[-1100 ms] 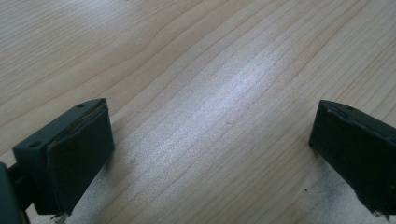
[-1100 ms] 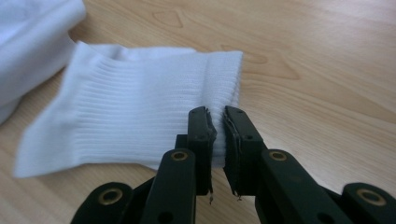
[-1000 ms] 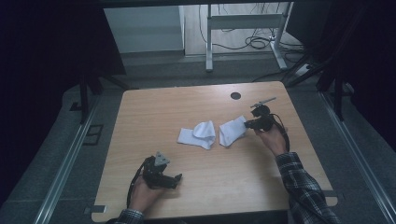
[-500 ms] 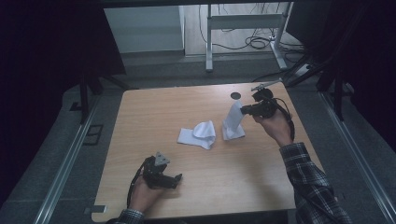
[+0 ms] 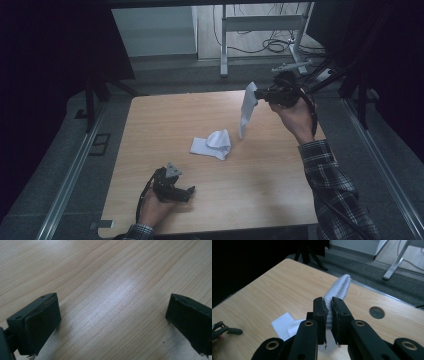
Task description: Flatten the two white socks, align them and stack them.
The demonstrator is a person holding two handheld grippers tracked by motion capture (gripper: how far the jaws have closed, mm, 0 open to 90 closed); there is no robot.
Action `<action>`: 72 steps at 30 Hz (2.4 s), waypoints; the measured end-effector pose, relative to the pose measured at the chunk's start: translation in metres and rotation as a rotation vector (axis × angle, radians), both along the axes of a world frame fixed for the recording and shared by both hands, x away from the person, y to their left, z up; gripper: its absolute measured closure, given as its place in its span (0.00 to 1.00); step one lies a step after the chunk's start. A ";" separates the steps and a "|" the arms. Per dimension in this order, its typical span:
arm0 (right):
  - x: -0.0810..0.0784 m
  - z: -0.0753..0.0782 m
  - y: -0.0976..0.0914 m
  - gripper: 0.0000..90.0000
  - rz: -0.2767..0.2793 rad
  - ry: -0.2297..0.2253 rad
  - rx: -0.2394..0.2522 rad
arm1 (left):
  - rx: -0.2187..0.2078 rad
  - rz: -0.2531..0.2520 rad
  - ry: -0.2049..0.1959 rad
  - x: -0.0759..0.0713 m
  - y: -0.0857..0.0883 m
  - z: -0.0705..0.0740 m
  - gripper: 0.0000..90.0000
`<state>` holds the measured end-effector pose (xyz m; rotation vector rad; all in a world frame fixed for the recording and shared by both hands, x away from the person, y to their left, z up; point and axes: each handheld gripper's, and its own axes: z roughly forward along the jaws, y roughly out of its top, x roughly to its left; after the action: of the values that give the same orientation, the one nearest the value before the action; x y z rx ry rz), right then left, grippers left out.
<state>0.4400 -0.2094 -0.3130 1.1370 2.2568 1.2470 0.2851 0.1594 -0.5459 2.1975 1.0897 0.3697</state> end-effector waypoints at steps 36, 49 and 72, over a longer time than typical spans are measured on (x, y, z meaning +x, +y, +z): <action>-0.048 -0.201 -0.172 0.90 -0.184 0.299 -0.144 | 0.003 -0.009 0.003 0.004 -0.005 0.000 0.00; -0.057 -0.193 -0.189 0.74 -0.218 0.273 -0.131 | 0.037 -0.012 -0.002 0.015 -0.024 0.010 0.21; -0.067 -0.194 -0.191 0.80 -0.270 0.237 -0.137 | -0.053 -0.168 -0.063 0.080 -0.161 0.034 0.82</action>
<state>0.3729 -0.4008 -0.5073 1.5425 2.2145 0.8806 0.3646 -0.0017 -0.5115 2.1966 0.8639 0.3299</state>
